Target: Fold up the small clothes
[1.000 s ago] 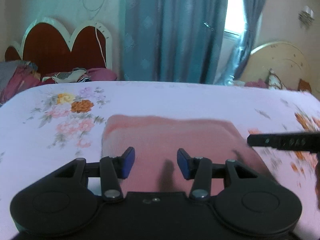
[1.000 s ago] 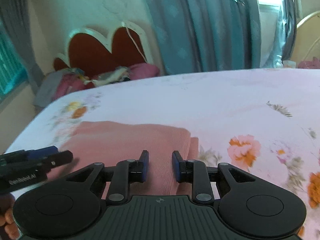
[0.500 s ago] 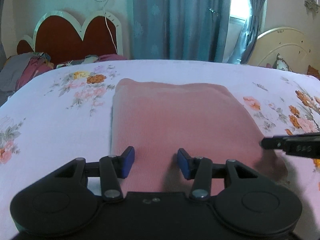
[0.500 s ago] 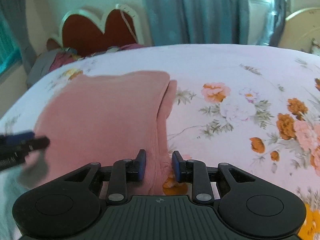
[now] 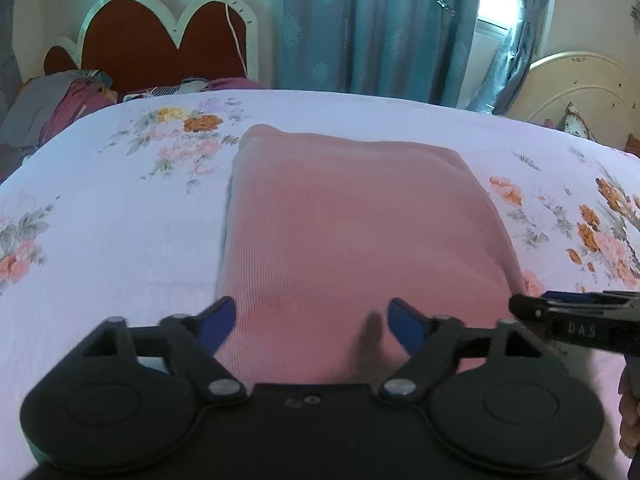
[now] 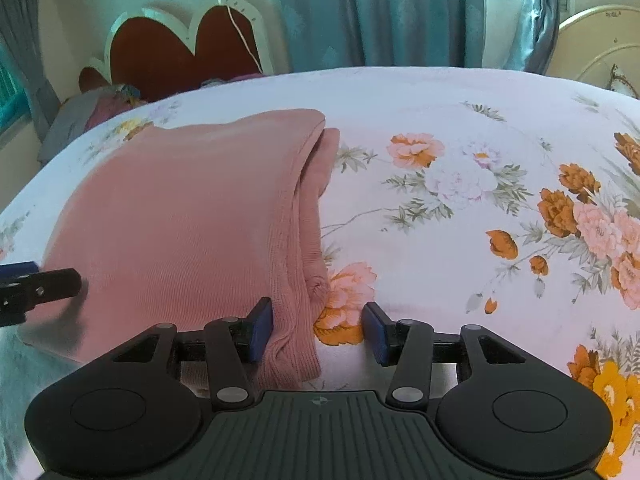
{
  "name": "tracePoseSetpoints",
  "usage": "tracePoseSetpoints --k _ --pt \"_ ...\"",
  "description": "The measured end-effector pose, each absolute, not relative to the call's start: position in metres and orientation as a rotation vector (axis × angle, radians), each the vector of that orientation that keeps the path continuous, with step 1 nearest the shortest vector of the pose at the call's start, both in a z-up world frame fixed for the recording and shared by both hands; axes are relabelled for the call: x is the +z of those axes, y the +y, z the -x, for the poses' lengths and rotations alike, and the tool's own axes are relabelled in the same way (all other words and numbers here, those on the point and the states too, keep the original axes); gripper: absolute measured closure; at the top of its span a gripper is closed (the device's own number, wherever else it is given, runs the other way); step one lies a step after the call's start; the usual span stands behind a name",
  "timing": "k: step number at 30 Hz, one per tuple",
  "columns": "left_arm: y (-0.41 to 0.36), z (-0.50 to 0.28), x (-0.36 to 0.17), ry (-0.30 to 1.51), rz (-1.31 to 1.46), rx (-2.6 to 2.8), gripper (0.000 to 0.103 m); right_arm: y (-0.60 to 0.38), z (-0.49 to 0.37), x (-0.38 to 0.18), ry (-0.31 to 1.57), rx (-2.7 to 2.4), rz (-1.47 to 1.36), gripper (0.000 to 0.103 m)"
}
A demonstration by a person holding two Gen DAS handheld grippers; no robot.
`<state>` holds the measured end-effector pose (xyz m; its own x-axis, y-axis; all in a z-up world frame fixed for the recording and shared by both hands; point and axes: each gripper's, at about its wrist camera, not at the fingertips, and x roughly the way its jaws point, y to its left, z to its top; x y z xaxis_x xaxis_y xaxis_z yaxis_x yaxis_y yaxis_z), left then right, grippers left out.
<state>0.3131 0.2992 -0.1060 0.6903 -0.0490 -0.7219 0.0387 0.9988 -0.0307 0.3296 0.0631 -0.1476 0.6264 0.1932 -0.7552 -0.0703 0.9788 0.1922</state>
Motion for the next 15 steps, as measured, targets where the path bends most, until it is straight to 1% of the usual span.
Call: tracePoseSetpoints --k 3,5,6,7,15 --pt "0.292 -0.304 -0.098 0.815 0.007 -0.036 0.009 0.054 -0.325 -0.135 0.878 0.144 -0.201 0.049" --pt "0.287 -0.294 -0.09 0.805 0.013 -0.031 0.004 0.05 -0.315 -0.125 0.854 0.153 -0.24 0.04" --pt "0.285 -0.289 -0.085 0.799 0.02 -0.03 0.0 0.049 -0.308 -0.12 0.841 0.162 -0.246 0.038" --pt "0.283 -0.281 -0.08 0.789 0.029 -0.026 0.001 0.048 -0.3 -0.116 0.83 0.167 -0.243 0.036" --pt "0.252 -0.202 -0.041 0.72 -0.059 0.026 0.0 0.032 -0.211 -0.071 0.769 0.225 -0.213 0.036"
